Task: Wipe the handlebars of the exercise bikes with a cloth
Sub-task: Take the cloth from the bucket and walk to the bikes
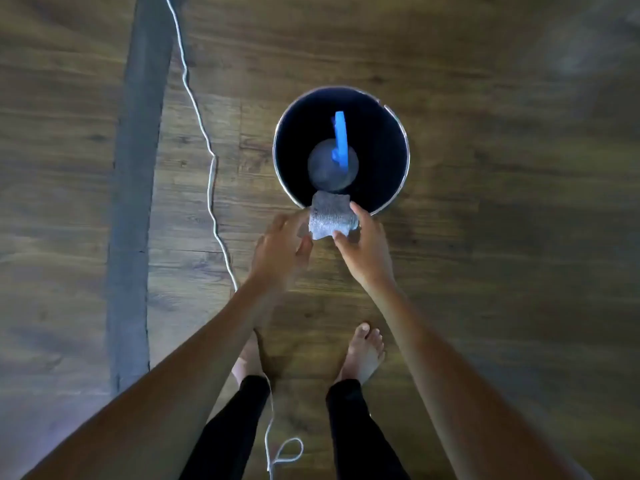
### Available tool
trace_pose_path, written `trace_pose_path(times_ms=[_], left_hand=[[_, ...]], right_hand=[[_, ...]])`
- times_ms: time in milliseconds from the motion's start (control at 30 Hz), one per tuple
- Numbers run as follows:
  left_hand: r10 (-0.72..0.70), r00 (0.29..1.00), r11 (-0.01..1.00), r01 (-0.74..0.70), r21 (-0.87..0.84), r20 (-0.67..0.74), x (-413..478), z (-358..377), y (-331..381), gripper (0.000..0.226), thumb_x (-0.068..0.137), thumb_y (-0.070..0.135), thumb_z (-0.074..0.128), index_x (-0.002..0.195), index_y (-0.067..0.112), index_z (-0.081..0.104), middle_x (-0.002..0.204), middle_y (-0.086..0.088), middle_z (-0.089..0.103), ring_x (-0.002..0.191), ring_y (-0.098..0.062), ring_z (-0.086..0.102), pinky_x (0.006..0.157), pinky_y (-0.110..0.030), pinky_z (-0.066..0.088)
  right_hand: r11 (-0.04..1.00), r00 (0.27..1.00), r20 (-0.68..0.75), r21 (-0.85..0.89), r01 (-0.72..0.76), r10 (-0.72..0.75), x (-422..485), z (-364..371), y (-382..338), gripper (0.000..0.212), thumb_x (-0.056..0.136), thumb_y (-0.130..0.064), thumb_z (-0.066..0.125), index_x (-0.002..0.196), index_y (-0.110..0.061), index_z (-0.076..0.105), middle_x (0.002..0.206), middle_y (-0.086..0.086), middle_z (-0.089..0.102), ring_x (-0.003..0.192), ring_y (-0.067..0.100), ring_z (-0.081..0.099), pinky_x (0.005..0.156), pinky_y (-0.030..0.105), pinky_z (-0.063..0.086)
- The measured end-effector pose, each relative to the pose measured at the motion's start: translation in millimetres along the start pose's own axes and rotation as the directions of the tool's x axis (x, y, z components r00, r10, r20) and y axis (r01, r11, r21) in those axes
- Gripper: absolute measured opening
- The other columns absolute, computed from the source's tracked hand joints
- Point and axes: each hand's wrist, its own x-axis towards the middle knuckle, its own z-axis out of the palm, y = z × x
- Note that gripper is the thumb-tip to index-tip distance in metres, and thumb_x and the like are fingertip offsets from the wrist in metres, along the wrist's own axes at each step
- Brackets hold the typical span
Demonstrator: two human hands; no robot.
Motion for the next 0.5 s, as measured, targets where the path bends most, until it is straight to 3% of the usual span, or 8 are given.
trace_pose_path(times_ms=[133,233,300,400,500], left_hand=[[0.048,0.999,0.997,-0.05,-0.062,-0.023,19,17,-16,0.05,0.098,0.029,0.051,0.146,0.03,0.037,0.141,0.002,0.048,0.126,-0.015,0.048,0.101,-0.036,0.042],[0.05,0.996,0.984,-0.061,-0.167,-0.069,23,31,-12,0.05,0.096,0.023,0.058,0.143,0.022,0.04,0.131,0.002,0.059,0.119,-0.013,0.055,0.098,-0.031,0.046],[0.022,0.991,0.976,-0.049,-0.21,-0.132,22,34,-3,0.047,0.094,0.015,0.06,0.139,0.016,0.045,0.117,-0.001,0.065,0.108,-0.014,0.061,0.092,-0.03,0.051],[0.027,0.987,0.977,-0.06,-0.204,-0.161,11,27,12,0.044,0.094,0.015,0.06,0.137,0.014,0.048,0.106,0.004,0.063,0.1,-0.011,0.061,0.087,-0.03,0.053],[0.065,0.992,0.977,-0.085,-0.193,-0.108,-7,5,28,0.045,0.095,0.018,0.061,0.137,0.014,0.047,0.103,0.007,0.061,0.098,-0.009,0.06,0.085,-0.024,0.051]], right_hand=[[0.992,0.997,-0.062,0.117,0.048,-0.041,10,14,5,0.058,0.091,-0.033,0.062,0.144,-0.025,0.04,0.144,-0.006,0.048,0.13,0.009,0.045,0.1,0.024,0.039],[0.986,0.991,-0.124,0.156,0.067,-0.048,5,17,4,0.05,0.089,-0.03,0.065,0.136,-0.024,0.049,0.117,-0.014,0.062,0.103,0.013,0.063,0.089,0.032,0.052],[0.984,0.989,-0.143,0.168,0.057,-0.033,2,15,1,0.043,0.089,-0.027,0.066,0.13,-0.022,0.055,0.103,-0.014,0.064,0.086,0.013,0.066,0.08,0.038,0.055],[0.975,0.985,-0.17,0.208,0.075,-0.039,-8,5,-9,0.037,0.087,-0.024,0.067,0.123,-0.02,0.06,0.102,-0.012,0.065,0.086,0.012,0.066,0.078,0.041,0.056],[0.97,0.989,-0.135,0.226,0.084,-0.055,-27,-18,-25,0.036,0.088,-0.021,0.068,0.123,-0.017,0.06,0.096,-0.009,0.066,0.068,0.0,0.061,0.062,0.021,0.049]])
